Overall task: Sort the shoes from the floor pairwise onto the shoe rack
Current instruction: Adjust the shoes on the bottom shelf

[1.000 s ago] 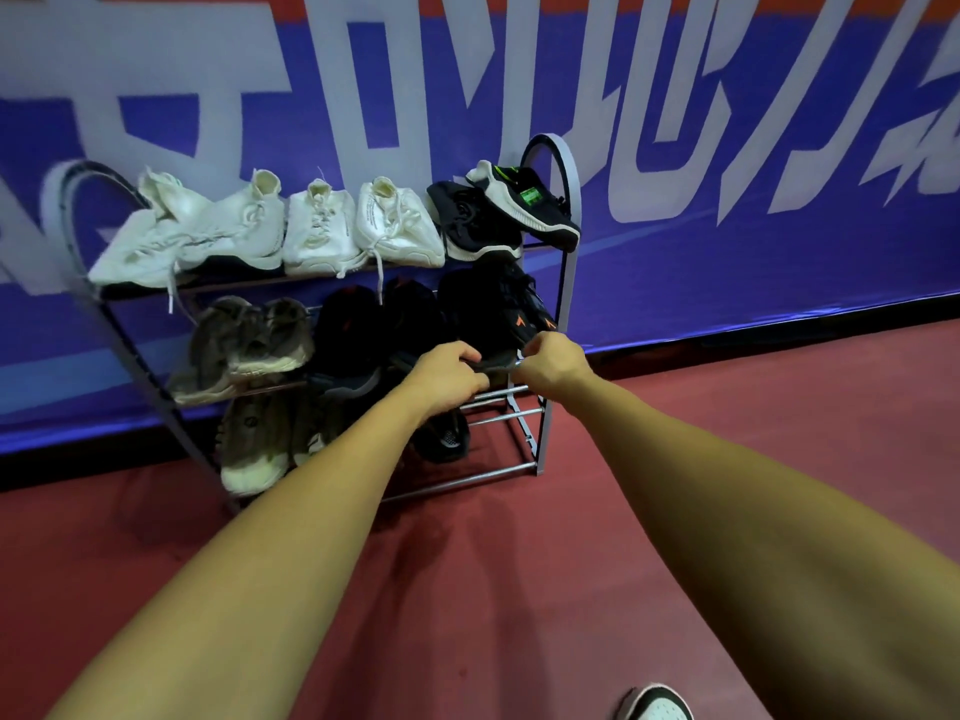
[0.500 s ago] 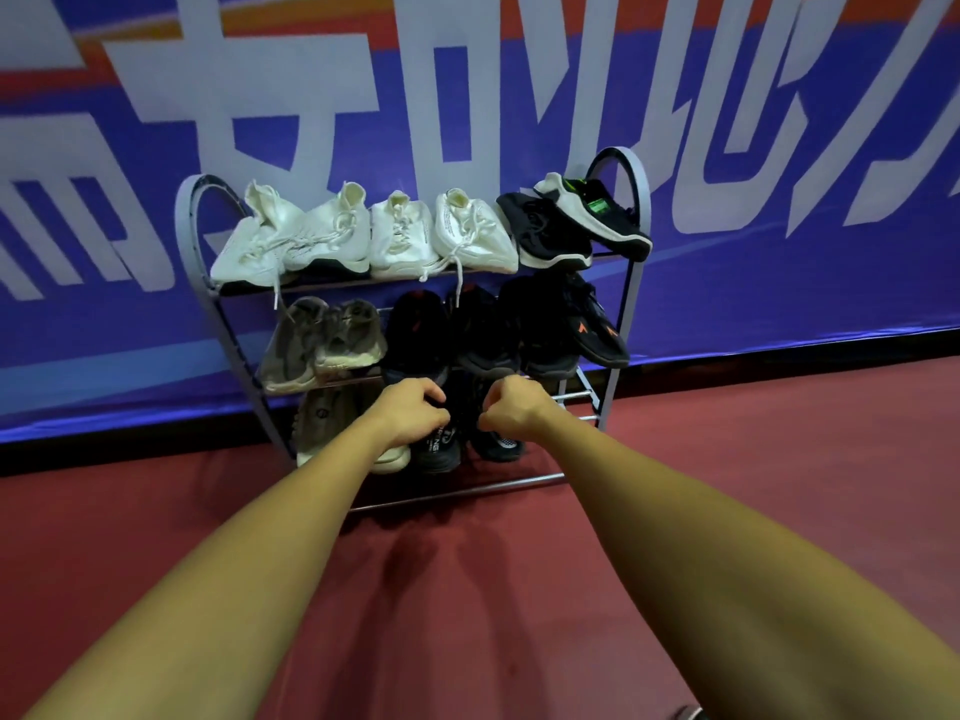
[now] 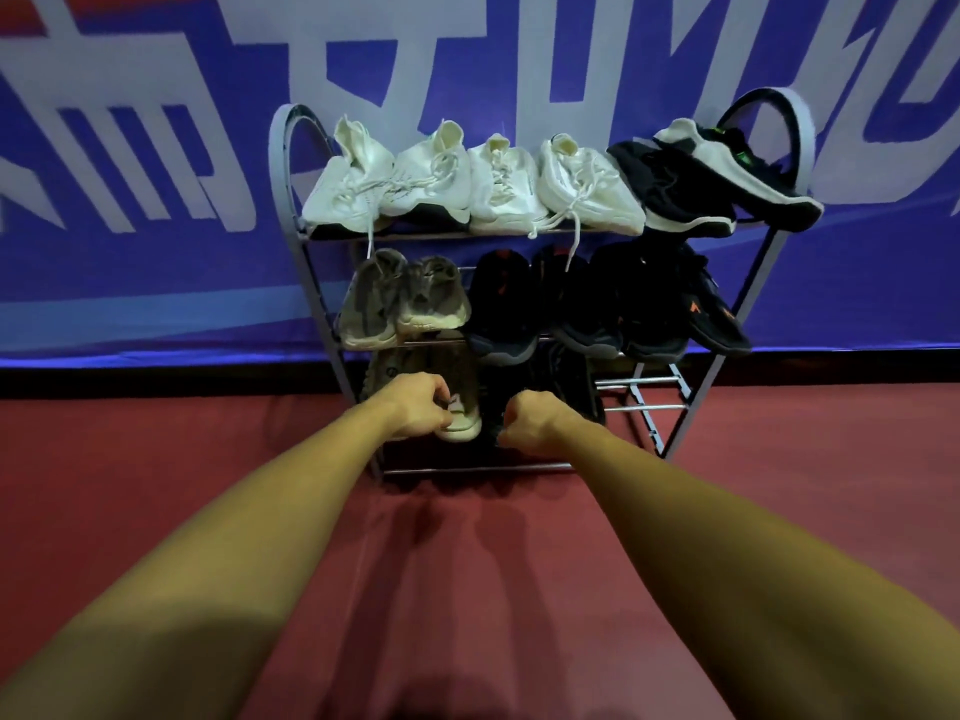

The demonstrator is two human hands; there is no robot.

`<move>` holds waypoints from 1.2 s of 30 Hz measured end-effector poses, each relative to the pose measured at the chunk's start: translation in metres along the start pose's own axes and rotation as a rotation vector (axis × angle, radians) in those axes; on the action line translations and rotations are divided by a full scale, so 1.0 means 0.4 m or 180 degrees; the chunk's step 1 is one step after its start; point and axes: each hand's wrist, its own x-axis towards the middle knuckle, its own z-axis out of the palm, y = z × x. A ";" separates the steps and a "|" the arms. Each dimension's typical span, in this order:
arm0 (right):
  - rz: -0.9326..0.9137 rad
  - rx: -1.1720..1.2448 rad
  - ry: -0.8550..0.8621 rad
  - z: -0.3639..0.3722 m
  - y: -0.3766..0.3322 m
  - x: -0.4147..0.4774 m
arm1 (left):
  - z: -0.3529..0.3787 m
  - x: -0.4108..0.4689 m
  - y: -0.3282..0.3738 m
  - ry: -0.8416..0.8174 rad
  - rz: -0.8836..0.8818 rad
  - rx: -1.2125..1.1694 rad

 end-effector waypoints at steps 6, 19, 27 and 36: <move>-0.0305 -0.0424 -0.0219 -0.051 -0.076 0.069 | -0.049 0.058 -0.084 0.0127 -0.0231 0.0144; 0.0042 0.0201 -0.0256 0.096 -0.108 0.220 | 0.130 0.154 -0.095 -0.0203 -0.0529 -0.0306; 0.0925 0.1682 -0.0516 0.112 -0.103 0.207 | 0.153 0.166 -0.098 -0.0305 -0.1078 -0.1699; 0.0969 0.2950 -0.0212 0.100 -0.087 0.163 | 0.113 0.138 -0.097 -0.0100 -0.1268 -0.2362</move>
